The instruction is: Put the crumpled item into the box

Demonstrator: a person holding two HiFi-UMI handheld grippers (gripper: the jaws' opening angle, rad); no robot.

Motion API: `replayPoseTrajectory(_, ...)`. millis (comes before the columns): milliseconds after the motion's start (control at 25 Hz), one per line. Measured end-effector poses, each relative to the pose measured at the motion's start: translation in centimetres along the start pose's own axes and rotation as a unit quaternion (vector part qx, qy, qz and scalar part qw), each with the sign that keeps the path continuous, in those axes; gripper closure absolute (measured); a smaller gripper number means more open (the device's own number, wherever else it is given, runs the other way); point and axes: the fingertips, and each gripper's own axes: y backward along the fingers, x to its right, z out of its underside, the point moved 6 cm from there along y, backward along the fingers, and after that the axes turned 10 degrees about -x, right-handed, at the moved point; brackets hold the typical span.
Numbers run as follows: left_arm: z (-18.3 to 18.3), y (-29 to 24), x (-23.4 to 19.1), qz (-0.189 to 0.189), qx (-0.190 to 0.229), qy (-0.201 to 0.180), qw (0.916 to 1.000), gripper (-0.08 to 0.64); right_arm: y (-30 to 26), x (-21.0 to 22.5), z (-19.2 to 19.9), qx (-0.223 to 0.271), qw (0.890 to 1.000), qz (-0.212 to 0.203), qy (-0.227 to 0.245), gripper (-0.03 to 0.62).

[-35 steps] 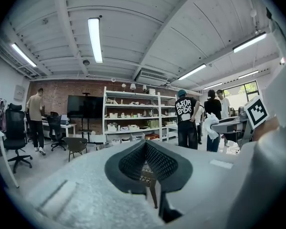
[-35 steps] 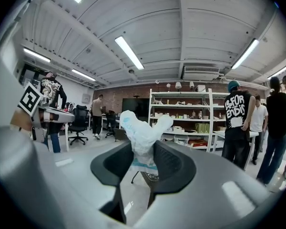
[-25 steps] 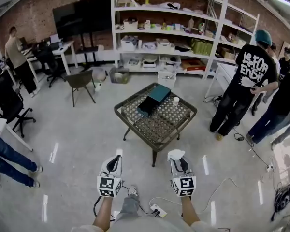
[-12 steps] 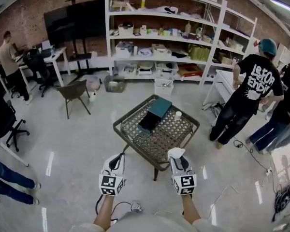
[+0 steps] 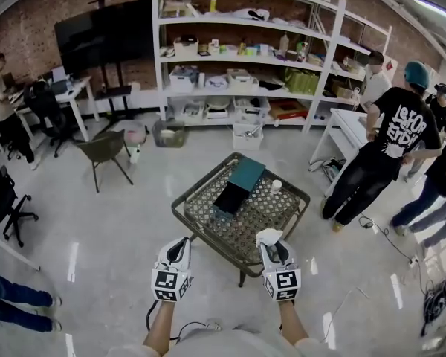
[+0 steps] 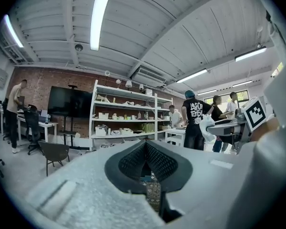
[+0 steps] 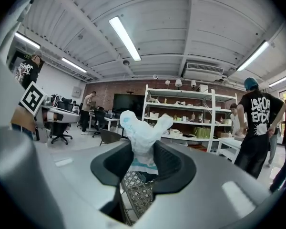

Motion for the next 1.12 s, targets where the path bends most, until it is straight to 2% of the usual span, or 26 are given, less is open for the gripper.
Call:
replayPoseTrajectory(280, 0.1, -1.2, -0.6, 0.008, -0.004, 0.0, 1.0, 0.555, -0.8, 0.6, 0.3, -0.006, 1.0, 0.012, -0.009, 0.463)
replayPoseTrajectory(720, 0.7, -2.5, -1.0, 0.009, -0.012, 0.003, 0.9999, 0.555, -2.3, 0.5, 0.6, -0.01, 1.0, 0.004, -0.009, 0.463)
replayPoseTrajectory(960, 1.1, -5.8, -1.5, 0.011, -0.02, 0.002, 0.9997, 0.555, -5.0, 1.9, 1.5, -0.016, 1.0, -0.001, -0.012, 0.463)
replayPoseTrajectory(1120, 0.0, -8.8, -2.1, 0.012, -0.023, -0.002, 0.9997, 0.555, -7.7, 3.9, 1.0, -0.017, 1.0, -0.002, -0.014, 0.463)
